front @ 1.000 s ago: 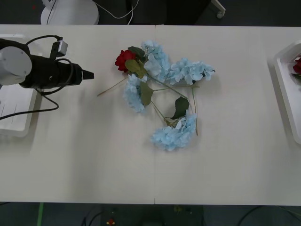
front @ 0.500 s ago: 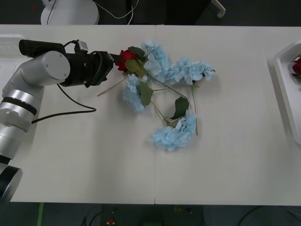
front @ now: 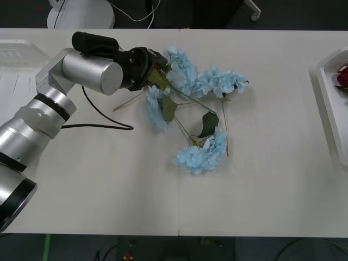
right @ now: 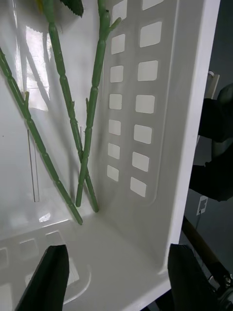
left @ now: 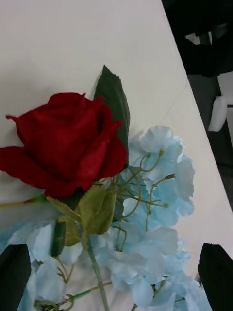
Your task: Put the red flowers into the right box and the blue flowers into the left box
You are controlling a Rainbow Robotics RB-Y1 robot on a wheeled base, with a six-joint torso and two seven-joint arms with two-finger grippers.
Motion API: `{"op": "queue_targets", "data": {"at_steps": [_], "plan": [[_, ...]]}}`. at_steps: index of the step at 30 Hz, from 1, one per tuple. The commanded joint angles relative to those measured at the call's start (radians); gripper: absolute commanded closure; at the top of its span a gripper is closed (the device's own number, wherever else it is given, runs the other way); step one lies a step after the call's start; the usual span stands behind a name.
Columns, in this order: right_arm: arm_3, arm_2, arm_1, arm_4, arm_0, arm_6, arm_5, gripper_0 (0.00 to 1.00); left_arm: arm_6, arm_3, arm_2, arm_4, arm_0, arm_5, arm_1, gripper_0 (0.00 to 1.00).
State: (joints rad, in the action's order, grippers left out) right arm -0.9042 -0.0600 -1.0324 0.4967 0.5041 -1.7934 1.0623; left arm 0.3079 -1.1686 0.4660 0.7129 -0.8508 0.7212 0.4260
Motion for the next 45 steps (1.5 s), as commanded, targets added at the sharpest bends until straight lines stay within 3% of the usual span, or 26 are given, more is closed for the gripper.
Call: {"op": "queue_targets", "data": {"at_steps": [1, 4, 12, 16, 22, 24, 26, 28, 30, 31, 32, 33, 45], "plan": [[0.004, 0.039, -0.005, 0.031, 0.019, -0.077, -0.001, 0.06, 0.051, -0.009, 0.01, -0.093, -0.062, -0.014, -0.066, 0.0], [0.004, 0.078, -0.017, 0.092, 0.036, -0.133, 0.044, 0.0, 0.025, 0.007, 0.016, -0.141, -0.068, -0.014, -0.089, 0.0], [-0.004, 0.092, -0.023, 0.286, 0.174, -0.116, 0.254, 0.0, 0.022, 0.175, 0.02, -0.24, -0.091, -0.141, -0.156, 0.0], [-0.005, 0.031, -0.015, 0.41, 0.248, -0.023, 0.321, 0.0, 0.03, 0.236, 0.02, -0.259, -0.094, -0.181, -0.161, 0.0], [-0.052, -0.104, 0.014, 0.586, 0.32, 0.143, 0.32, 0.0, 0.045, 0.28, 0.039, -0.286, -0.094, -0.181, -0.168, 0.0], [-0.059, -0.141, 0.022, 0.66, 0.333, 0.209, 0.309, 0.0, 0.046, 0.296, 0.056, -0.294, -0.094, -0.181, -0.168, 0.1], [-0.076, -0.195, 0.035, 0.737, 0.356, 0.29, 0.289, 0.0, 0.046, 0.319, 0.083, -0.303, -0.094, -0.19, -0.168, 0.29], [-0.107, -0.228, 0.051, 0.764, 0.366, 0.371, 0.272, 0.0, 0.045, 0.333, 0.105, -0.308, -0.094, -0.192, -0.168, 0.35], [-0.142, -0.248, 0.064, 0.763, 0.367, 0.424, 0.255, 0.0, 0.043, 0.342, 0.114, -0.309, -0.094, -0.195, -0.168, 0.5], [-0.179, -0.265, 0.077, 0.76, 0.367, 0.482, 0.235, 0.0, 0.04, 0.345, 0.118, -0.309, -0.094, -0.195, -0.168, 0.69], [-0.191, -0.273, 0.081, 0.76, 0.367, 0.505, 0.226, 0.0, 0.04, 0.348, 0.12, -0.308, -0.094, -0.195, -0.17, 0.78], [-0.216, -0.293, 0.089, 0.757, 0.367, 0.546, 0.211, 0.0, 0.039, 0.348, 0.12, -0.308, -0.094, -0.195, -0.168, 1.0], [-0.36, -0.402, 0.282, 0.531, 0.386, 0.824, 0.168, 0.0, 0.03, 0.331, 0.085, -0.309, -0.093, -0.226, -0.158, 1.0]]}}
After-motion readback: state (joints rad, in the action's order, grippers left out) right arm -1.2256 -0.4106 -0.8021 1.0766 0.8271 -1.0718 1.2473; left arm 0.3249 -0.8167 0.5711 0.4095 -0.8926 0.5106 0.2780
